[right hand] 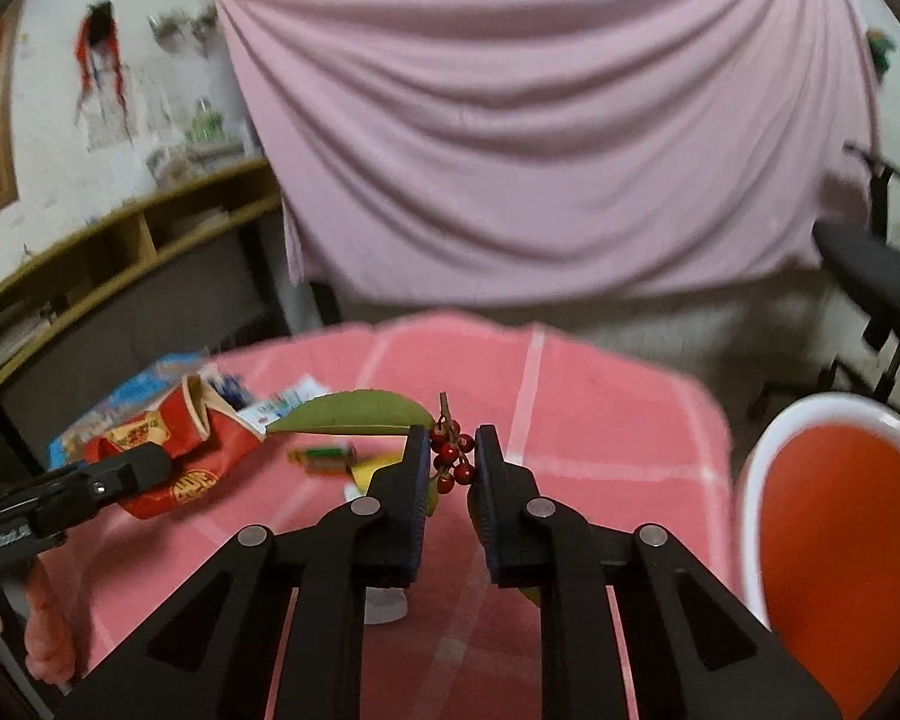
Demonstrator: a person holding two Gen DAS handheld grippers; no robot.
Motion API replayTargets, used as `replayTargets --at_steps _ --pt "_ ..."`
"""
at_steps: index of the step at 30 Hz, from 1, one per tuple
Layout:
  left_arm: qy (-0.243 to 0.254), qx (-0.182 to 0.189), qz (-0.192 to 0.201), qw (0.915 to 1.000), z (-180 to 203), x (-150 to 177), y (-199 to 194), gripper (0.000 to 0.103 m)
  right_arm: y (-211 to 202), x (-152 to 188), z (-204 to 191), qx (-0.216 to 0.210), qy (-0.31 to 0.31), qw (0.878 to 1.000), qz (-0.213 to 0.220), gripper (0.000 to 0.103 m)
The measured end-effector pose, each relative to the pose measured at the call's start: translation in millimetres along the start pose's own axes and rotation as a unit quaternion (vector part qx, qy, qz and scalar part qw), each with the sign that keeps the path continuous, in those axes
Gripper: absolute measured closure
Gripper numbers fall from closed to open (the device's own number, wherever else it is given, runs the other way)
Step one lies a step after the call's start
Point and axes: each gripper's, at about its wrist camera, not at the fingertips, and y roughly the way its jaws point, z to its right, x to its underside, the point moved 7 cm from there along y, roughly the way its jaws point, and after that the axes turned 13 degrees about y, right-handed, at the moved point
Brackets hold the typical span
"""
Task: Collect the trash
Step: 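Grasp the red paper cup with left gripper while right grasps the green leaf sprig, then carry the cup and leaf sprig over the bucket and open both grippers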
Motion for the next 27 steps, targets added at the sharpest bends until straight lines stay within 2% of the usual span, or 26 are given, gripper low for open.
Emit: replayTargets --at_steps 5,9,12,18,24,27 --pt "0.044 -0.017 0.048 0.9977 18.4 -2.9 -18.2 0.057 -19.6 -4.7 -7.0 -0.002 -0.018 0.998 0.054 0.090" --pt "0.077 -0.023 0.082 0.9933 35.1 -0.2 -33.0 0.057 -28.5 -5.8 -13.6 -0.006 -0.027 0.996 0.081 0.090" --pt "0.079 -0.027 0.092 0.9923 39.0 3.1 -38.6 0.057 -34.9 -3.5 -14.9 -0.010 -0.024 0.996 0.090 0.090" --pt "0.093 -0.046 0.132 0.9859 52.4 2.5 -53.6 0.057 -59.5 -8.7 -8.0 -0.022 0.003 0.991 0.135 0.090" --pt "0.122 -0.037 0.154 0.9798 88.8 -11.1 -53.6 0.057 -89.7 -20.0 13.1 -0.011 0.029 0.982 0.184 0.090" --pt "0.132 -0.017 0.159 0.9784 109.2 -24.7 -47.2 0.057 -103.8 -28.8 29.4 0.001 0.046 0.978 0.202 0.090"
